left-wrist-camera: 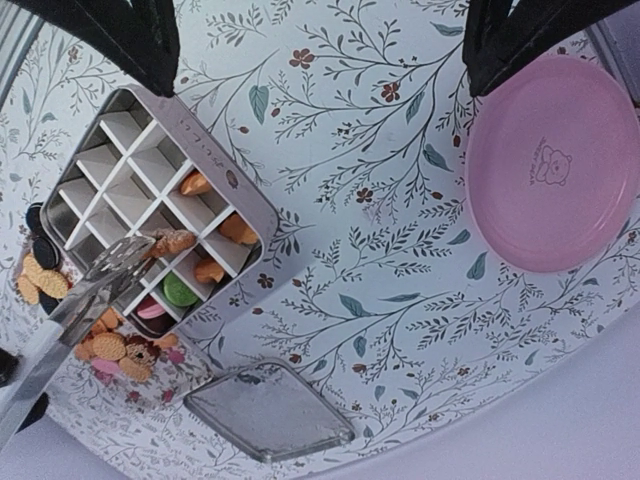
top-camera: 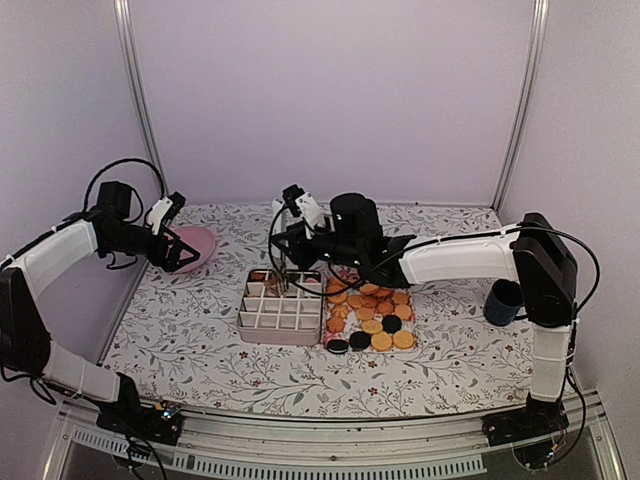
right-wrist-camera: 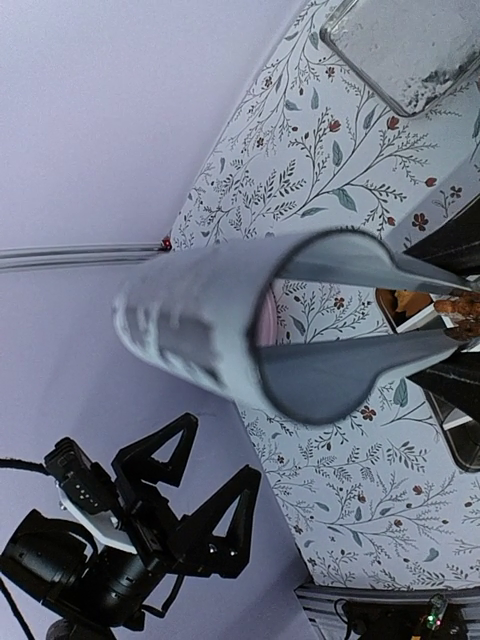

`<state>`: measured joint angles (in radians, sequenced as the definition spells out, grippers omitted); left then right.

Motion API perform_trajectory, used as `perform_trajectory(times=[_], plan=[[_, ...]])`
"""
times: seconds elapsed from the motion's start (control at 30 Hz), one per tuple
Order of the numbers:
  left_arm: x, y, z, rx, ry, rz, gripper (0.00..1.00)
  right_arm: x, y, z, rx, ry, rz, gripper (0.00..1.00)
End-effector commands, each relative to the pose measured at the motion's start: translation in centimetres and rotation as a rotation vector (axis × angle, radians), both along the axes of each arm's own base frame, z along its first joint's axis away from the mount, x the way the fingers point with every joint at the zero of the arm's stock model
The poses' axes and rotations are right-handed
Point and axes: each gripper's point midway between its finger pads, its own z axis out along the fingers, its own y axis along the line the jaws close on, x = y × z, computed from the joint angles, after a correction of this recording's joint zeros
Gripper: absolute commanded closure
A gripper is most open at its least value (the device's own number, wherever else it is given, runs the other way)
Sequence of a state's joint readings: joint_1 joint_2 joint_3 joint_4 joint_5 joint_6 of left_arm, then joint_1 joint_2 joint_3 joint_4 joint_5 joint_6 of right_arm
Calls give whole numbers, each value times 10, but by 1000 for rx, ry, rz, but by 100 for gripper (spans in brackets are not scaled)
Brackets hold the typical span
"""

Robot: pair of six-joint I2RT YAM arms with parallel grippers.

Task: Pack the cookies
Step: Adjust the fake cookies in the empty pocket of the box.

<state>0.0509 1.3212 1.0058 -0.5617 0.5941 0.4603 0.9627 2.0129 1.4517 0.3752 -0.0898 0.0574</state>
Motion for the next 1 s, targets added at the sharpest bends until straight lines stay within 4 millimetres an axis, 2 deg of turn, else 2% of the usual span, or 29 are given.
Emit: perform_trajectory(times=[0.0, 0.1, 0.2, 0.53, 0.8, 0.97], plan=[[0, 1, 4, 0, -23, -5, 1, -1, 5, 31, 68, -39, 13, 79], [1, 1, 4, 1, -23, -5, 1, -1, 5, 32, 70, -36, 16, 86], [1, 1, 5, 1, -25, -5, 1, -2, 5, 33, 70, -33, 21, 90], [2, 0, 4, -3, -25, -7, 1, -7, -1, 50, 68, -18, 20, 92], [0, 0, 4, -5, -25, -8, 1, -6, -3, 50, 29, 13, 12, 94], [0, 0, 3, -4, -24, -9, 1, -9, -5, 61, 45, 20, 11, 94]])
